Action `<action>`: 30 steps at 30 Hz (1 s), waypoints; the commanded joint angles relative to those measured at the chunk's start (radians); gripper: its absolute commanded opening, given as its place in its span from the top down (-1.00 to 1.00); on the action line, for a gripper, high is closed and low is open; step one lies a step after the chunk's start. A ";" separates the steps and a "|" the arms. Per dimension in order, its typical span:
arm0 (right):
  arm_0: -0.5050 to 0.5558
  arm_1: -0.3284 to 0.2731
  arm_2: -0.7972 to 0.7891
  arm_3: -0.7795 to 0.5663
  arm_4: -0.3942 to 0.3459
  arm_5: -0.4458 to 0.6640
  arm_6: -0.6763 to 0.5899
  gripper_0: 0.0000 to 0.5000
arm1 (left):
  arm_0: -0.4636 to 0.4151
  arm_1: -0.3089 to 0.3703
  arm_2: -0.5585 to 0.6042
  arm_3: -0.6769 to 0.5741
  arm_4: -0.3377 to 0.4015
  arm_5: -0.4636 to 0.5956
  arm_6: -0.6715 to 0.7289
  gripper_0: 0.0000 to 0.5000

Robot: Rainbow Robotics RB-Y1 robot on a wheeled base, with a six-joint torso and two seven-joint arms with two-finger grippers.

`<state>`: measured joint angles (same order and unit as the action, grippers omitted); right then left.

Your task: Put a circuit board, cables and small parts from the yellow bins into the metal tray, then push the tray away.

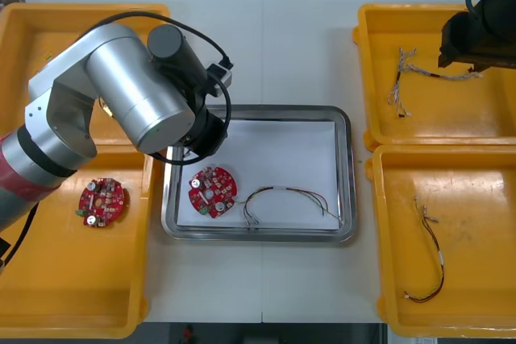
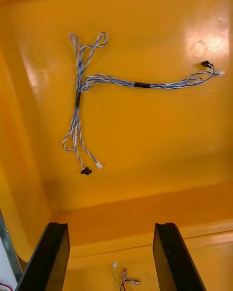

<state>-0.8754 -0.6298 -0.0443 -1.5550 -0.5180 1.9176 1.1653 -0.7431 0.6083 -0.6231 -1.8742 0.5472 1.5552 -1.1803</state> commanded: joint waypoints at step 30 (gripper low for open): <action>-0.525 0.058 -0.170 0.862 0.253 -0.267 -0.449 -1.00 | -0.001 -0.028 0.013 0.014 -0.033 -0.015 0.137 -1.00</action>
<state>-1.3135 -0.5874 -0.2028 -0.7297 -0.2939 1.6910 0.7623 -0.7431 0.5995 -0.6890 -1.7791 0.4920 1.4779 -1.1784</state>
